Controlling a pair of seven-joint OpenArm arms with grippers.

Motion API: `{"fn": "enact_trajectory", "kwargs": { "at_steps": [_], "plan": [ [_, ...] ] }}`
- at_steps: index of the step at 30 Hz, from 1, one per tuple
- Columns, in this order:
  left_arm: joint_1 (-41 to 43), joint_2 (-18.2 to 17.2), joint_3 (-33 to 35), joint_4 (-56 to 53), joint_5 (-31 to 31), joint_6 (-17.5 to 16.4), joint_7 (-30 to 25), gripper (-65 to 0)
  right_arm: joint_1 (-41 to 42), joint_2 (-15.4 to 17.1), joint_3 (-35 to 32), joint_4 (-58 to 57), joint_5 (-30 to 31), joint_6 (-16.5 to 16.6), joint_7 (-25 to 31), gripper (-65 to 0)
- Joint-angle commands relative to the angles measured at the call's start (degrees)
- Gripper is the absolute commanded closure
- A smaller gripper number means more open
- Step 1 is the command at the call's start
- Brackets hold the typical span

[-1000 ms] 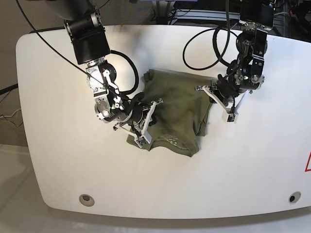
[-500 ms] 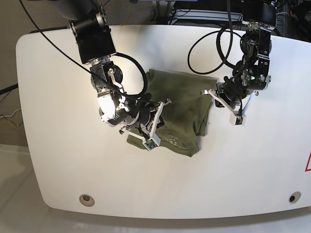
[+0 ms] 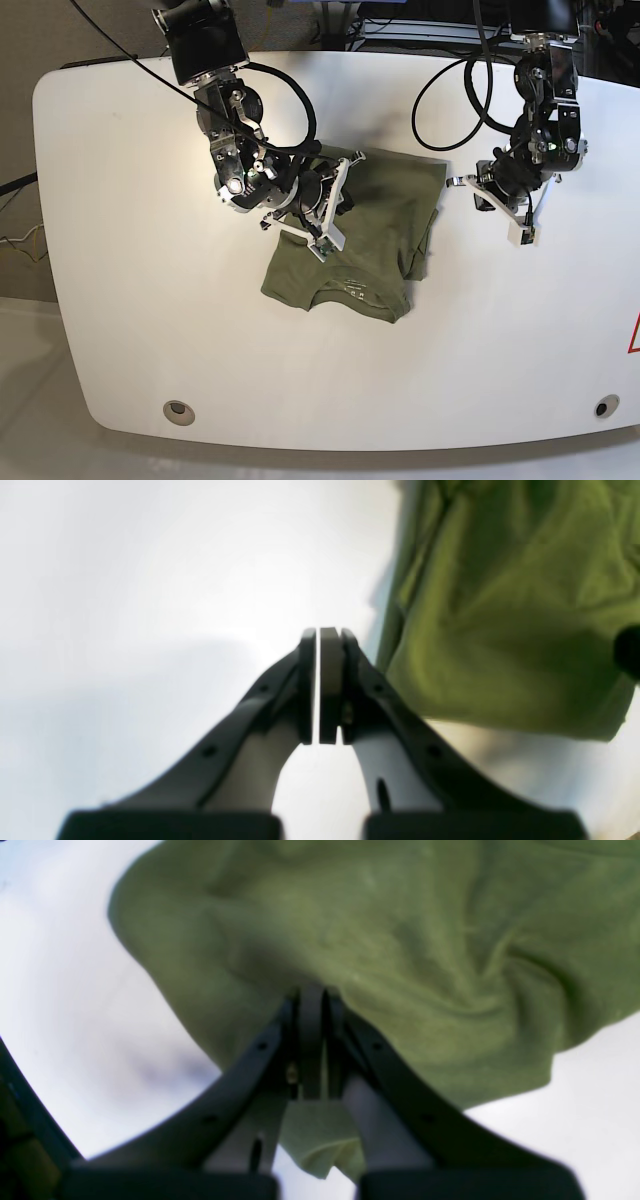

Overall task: Fold the T-shirt properly
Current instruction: 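Press the folded shirt's edges flat with both grippers, then smooth the shirt's collar edge with the right gripper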

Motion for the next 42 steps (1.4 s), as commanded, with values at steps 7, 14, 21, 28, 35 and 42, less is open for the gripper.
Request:
{"fn": "enact_trajectory", "kwargs": {
  "at_steps": [7, 14, 21, 28, 35, 42],
  "plan": [
    [1.46, -1.71, -1.34, 0.93, 0.37, -0.76, -0.55, 0.0, 2.16, -1.39, -2.66, -6.16, 0.75, 0.53, 2.12, 0.0],
    [2.87, -1.97, -3.02, 0.93, 0.19, -0.85, -0.64, 0.0, 4.18, -2.53, -4.07, -14.42, 0.75, 0.53, 6.60, 0.0],
    [3.84, -2.06, -3.37, 0.93, 0.19, -0.85, -0.73, 0.0, 6.55, -2.62, -5.74, -18.20, 0.75, 0.53, 7.75, 0.0],
    [4.19, -2.06, -3.45, 0.93, 0.19, -0.85, -0.73, 0.0, 10.16, -3.94, -5.82, -20.66, 0.75, 0.53, 7.75, 0.0],
    [4.19, -2.06, -3.45, 0.93, 0.19, -0.85, -0.73, 0.0, 13.85, -3.85, -5.82, -23.56, 0.75, 0.62, 7.75, 0.0],
    [4.19, -2.06, -3.45, 0.93, 0.19, -0.85, -0.73, 0.0, 14.99, -1.92, -5.82, -23.91, 0.75, 0.62, 7.75, 0.0]
  ]
}}
